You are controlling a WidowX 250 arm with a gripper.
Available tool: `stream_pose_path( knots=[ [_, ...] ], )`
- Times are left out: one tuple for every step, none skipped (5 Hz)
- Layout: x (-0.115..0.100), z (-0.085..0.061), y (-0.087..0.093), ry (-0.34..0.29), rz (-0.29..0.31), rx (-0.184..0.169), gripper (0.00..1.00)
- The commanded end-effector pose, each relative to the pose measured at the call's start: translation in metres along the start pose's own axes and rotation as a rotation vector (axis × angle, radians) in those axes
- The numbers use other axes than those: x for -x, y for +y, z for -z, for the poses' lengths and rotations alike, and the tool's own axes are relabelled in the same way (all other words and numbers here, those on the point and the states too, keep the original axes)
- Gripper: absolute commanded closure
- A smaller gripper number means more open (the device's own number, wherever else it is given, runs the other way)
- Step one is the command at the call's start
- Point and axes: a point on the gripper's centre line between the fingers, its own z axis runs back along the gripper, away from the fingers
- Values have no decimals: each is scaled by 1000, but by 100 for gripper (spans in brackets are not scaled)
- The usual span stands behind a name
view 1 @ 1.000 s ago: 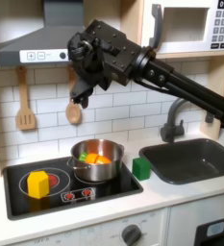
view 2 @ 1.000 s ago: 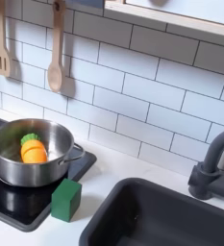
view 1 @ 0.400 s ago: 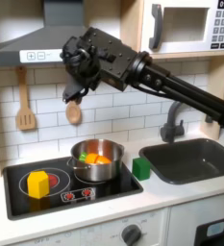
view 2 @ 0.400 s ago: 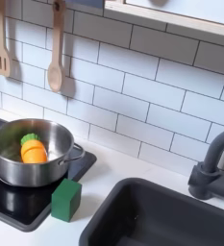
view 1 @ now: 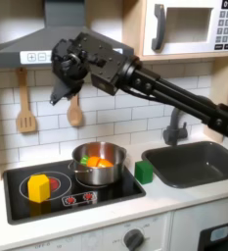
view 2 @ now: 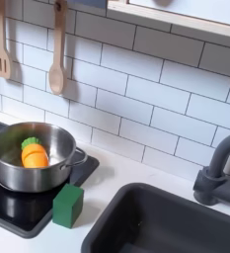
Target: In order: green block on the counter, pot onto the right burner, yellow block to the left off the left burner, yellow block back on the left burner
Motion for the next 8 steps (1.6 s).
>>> stream_pose_path(
  knots=[
    [-25, -4, -14, -44, -6, 61, 100],
    [-25, -14, -22, -30, -14, 91, 100],
    [-24, -24, -33, -21, -1, 136, 100],
    [-25, -23, -28, -19, -24, 141, 100],
    [-29, -22, -31, -32, -27, 152, 100],
    [-31, -26, -36, -41, -39, 167, 100],
    [-32, -28, -41, -52, -43, 179, 100],
    [-30, -27, -43, -43, -48, 191, 100]
  ],
)
